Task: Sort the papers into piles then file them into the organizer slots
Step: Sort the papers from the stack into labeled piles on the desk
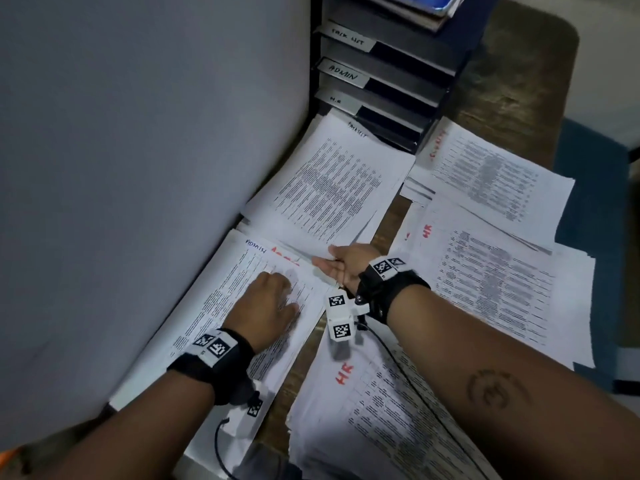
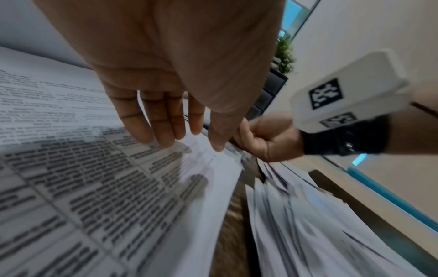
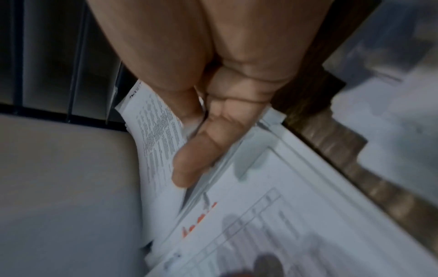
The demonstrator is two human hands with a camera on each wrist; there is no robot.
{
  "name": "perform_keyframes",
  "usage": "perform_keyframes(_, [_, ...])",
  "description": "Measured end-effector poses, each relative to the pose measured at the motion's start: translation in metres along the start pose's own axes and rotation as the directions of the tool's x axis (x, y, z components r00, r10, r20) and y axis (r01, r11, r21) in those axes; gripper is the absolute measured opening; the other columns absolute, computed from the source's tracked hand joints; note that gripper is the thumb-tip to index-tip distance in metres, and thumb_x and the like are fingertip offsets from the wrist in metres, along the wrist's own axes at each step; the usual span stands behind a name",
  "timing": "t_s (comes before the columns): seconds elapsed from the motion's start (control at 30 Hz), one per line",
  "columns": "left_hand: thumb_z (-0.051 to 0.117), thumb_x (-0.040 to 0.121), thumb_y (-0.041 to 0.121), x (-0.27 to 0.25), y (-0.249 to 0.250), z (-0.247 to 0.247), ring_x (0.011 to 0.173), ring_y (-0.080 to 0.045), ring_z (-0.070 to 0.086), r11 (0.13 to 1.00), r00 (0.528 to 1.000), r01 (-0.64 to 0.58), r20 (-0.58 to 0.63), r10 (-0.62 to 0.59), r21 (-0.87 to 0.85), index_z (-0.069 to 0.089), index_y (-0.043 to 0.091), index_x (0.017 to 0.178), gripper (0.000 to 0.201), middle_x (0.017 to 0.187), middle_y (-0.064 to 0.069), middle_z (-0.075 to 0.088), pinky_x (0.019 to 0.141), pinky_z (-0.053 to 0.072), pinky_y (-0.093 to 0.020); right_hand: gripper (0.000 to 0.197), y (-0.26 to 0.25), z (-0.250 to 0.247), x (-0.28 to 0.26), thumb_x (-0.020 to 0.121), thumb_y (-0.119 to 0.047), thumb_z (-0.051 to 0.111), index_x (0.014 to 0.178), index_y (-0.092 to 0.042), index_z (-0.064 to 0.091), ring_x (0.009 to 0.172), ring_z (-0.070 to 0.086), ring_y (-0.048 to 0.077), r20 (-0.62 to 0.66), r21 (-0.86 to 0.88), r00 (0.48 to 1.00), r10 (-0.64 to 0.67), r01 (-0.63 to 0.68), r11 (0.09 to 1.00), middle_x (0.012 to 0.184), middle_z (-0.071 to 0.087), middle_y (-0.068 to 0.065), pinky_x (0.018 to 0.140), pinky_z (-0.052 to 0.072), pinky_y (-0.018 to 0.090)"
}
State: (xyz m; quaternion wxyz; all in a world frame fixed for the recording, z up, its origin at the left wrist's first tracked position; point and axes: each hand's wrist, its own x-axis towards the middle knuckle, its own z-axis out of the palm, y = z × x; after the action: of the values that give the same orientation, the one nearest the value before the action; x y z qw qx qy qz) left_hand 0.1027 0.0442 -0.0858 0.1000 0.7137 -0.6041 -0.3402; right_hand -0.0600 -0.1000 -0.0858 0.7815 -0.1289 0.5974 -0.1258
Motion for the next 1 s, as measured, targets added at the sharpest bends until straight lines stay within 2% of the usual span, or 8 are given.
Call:
perform_keyframes(0.07, [0.063,0.089,0.041,-0.008,0.009,0.006,0.089,-0.021,0.057,0.999,0.995,0.000,0.097,-0.004,0.040,0.049,0.022,0.100,0.026,0.101,0.002,0.055,0.069,0.044,-0.032,0.040,-0.002,0.000,-0.007,0.101,-0.035,0.048,0.084,0.000,0.058,0.041,0.060,0.016,-0.026,-0.356,1.000,0.008,-0.016,0.934,0.058,0.067,0.011,0.036,0.040,0.019])
perform_keyframes(0.17, [0.061,0.086,0.058,-0.022,0.023,0.019,0.080,-0.019,0.057,0.988,0.957,0.036,0.279,-0.077,0.148,0.047,0.024,0.094,0.038,0.091,0.005,0.060,0.063,0.041,-0.030,0.035,-0.003,-0.023,-0.025,0.097,-0.035,0.054,0.076,-0.007,0.058,0.031,0.046,0.012,-0.061,-0.738,0.959,-0.277,0.144,0.660,0.053,0.057,0.006,0.034,0.034,0.015])
perform_keyframes(0.33, [0.059,0.071,0.081,-0.032,0.041,0.032,0.075,-0.017,0.058,0.955,0.887,0.026,0.435,-0.159,0.297,0.047,0.019,0.073,0.063,0.074,0.006,0.058,0.062,0.044,-0.029,0.020,0.016,-0.091,-0.053,0.089,-0.028,0.064,0.078,-0.012,0.060,0.058,0.060,0.016,0.087,-0.938,0.904,-0.418,0.216,0.271,0.067,0.064,0.000,0.054,0.043,0.023])
perform_keyframes(0.43, [0.068,0.068,0.076,-0.040,0.053,0.040,0.080,-0.020,0.055,0.945,0.865,-0.005,0.475,-0.160,0.327,0.037,0.025,0.087,0.062,0.082,0.005,0.053,0.067,0.041,-0.029,0.026,0.032,-0.122,-0.065,0.085,-0.032,0.067,0.068,-0.023,0.050,0.077,0.058,0.017,0.147,-0.988,0.902,-0.405,0.156,-0.011,0.076,0.061,-0.006,0.059,0.035,0.025])
perform_keyframes(0.57, [0.081,0.066,0.060,-0.048,0.055,0.050,0.089,-0.020,0.058,0.959,0.856,0.074,0.475,-0.202,0.275,0.045,0.028,0.092,0.054,0.106,0.000,0.065,0.070,0.041,-0.028,0.026,0.055,-0.154,-0.078,0.084,-0.032,0.069,0.068,-0.025,0.050,0.073,0.055,0.013,0.142,-0.984,0.917,-0.374,0.172,0.049,0.078,0.062,-0.004,0.059,0.034,0.025])
perform_keyframes(0.8, [0.084,0.071,0.040,-0.052,0.053,0.052,0.073,-0.018,0.061,0.975,0.886,0.193,0.406,-0.223,0.114,0.060,0.017,0.075,0.034,0.078,0.001,0.064,0.056,0.038,-0.025,0.020,0.080,-0.178,-0.094,0.078,-0.031,0.078,0.084,-0.020,0.063,0.082,0.063,0.016,0.140,-0.927,0.878,-0.457,0.279,0.251,0.087,0.069,0.000,0.072,0.046,0.027])
perform_keyframes(0.93, [0.075,0.084,0.027,-0.055,0.050,0.044,0.057,-0.015,0.044,0.974,0.910,0.184,0.353,-0.218,0.129,0.045,0.019,0.057,0.041,0.058,0.004,0.046,0.052,0.028,-0.025,0.031,0.088,-0.181,-0.096,0.075,-0.034,0.081,0.098,-0.022,0.063,0.090,0.063,0.016,0.135,-0.917,0.881,-0.453,0.284,0.278,0.094,0.065,-0.003,0.081,0.047,0.030])
perform_keyframes(1.0, [0.066,0.092,0.025,-0.060,0.048,0.040,0.063,-0.017,0.048,0.977,0.933,0.135,0.311,-0.182,0.167,0.055,0.019,0.061,0.033,0.059,0.006,0.048,0.052,0.029,-0.024,0.040,0.090,-0.179,-0.100,0.074,-0.035,0.082,0.106,-0.022,0.061,0.092,0.061,0.015,0.137,-0.928,0.884,-0.447,0.272,0.253,0.099,0.062,-0.004,0.085,0.047,0.031])
